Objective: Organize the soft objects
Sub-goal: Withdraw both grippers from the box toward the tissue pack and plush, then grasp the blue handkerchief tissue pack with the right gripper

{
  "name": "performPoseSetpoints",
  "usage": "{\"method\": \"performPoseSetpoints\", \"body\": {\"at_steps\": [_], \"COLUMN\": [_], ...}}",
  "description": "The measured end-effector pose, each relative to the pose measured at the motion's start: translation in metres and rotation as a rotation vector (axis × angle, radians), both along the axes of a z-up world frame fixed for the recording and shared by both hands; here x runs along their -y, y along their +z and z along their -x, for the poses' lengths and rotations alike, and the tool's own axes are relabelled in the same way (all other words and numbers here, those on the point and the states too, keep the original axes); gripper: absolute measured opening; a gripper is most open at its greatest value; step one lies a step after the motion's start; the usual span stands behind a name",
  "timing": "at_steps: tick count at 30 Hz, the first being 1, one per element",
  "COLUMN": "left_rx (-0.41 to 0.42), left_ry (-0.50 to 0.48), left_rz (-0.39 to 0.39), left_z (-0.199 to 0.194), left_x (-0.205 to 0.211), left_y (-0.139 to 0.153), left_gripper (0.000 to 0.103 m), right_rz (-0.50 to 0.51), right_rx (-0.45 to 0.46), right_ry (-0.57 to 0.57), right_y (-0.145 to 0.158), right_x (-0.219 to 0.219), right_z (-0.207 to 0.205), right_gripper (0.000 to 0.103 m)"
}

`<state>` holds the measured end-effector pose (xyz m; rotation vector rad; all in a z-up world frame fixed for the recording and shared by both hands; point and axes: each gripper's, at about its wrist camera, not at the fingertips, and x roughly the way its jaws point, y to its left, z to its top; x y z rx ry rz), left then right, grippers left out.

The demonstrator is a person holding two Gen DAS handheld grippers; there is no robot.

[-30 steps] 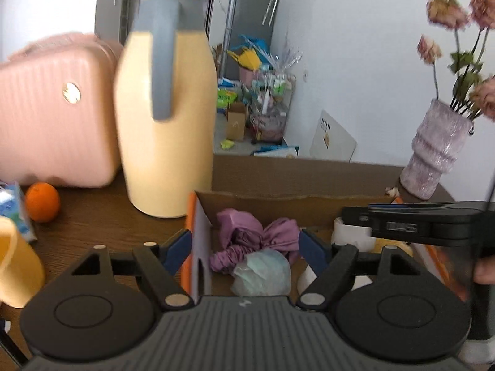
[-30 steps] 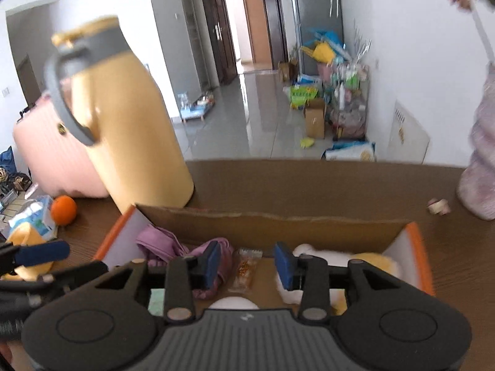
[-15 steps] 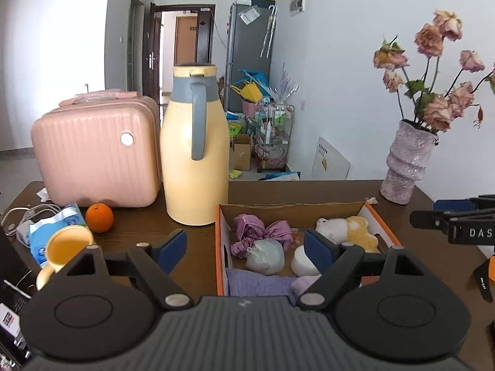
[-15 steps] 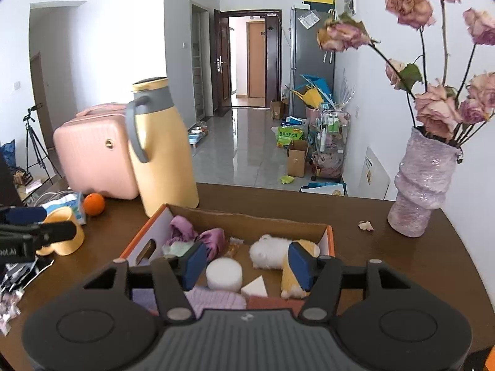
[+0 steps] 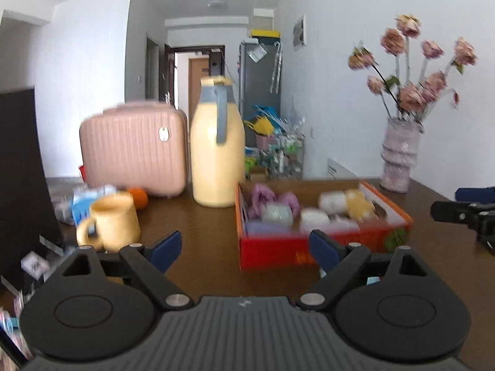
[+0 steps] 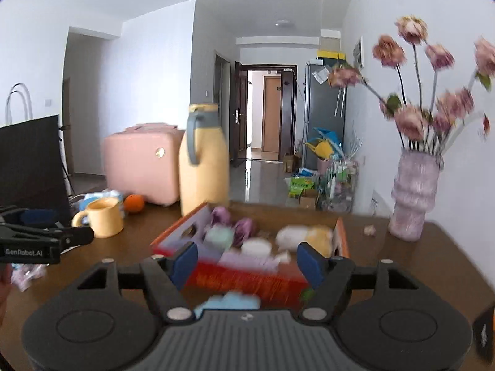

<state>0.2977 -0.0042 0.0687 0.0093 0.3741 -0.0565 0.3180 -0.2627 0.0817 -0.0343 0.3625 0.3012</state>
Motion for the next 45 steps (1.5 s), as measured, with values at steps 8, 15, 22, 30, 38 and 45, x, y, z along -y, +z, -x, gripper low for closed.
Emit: {"method": "performPoseSetpoints", "body": {"at_steps": [8,15,22,30,38,45], "left_rx": [-0.032,-0.049,-0.095,-0.122,-0.139,-0.153], "left_ry": [-0.056,-0.065,-0.044,-0.005,0.035,0.021], "left_rz": [0.085,0.058,0.080,0.091,0.100,0.109], "left_z": [0.086,0.104,0.083,0.059,0.056,0.052], "left_x": [-0.001,0.001,-0.005,-0.021,-0.037,-0.034], "left_y": [-0.040,-0.050,-0.062,-0.073,-0.078,-0.080], "left_gripper": [0.093,0.094,0.094,0.094,0.094,0.094], "right_rz": [-0.064,-0.074,-0.054,-0.056,0.005,0.171], "right_rx": [-0.080,-0.152,-0.161,-0.220,-0.281,-0.205], "right_ry": [0.026,0.016,-0.020,-0.037,-0.034,0.235], "right_y": [-0.060,-0.094,-0.103,-0.110,-0.127,-0.129], "right_x": [-0.005,-0.009,-0.024,-0.055,-0.089,-0.091], "right_z": [0.086,0.122,0.094,0.022,-0.019,0.047], "right_gripper": [0.079,0.079,0.086,0.086,0.059,0.087]}}
